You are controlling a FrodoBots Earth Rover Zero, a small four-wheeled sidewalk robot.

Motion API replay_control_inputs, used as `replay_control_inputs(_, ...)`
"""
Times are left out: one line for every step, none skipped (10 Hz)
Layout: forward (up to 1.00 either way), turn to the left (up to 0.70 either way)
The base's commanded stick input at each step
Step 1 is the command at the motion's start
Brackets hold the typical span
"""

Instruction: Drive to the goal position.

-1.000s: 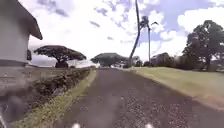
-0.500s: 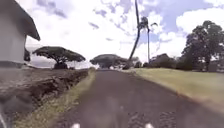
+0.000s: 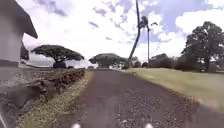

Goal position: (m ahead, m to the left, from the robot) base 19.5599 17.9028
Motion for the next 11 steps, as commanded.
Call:
replay_control_inputs(0.70, 0.00)
replay_control_inputs(0.70, 0.00)
replay_control_inputs(0.70, 0.00)
replay_control_inputs(0.70, 0.00)
replay_control_inputs(0.70, 0.00)
replay_control_inputs(0.70, 0.00)
replay_control_inputs(0.70, 0.00)
replay_control_inputs(0.70, 0.00)
replay_control_inputs(0.70, 0.00)
replay_control_inputs(0.70, 0.00)
replay_control_inputs(0.70, 0.00)
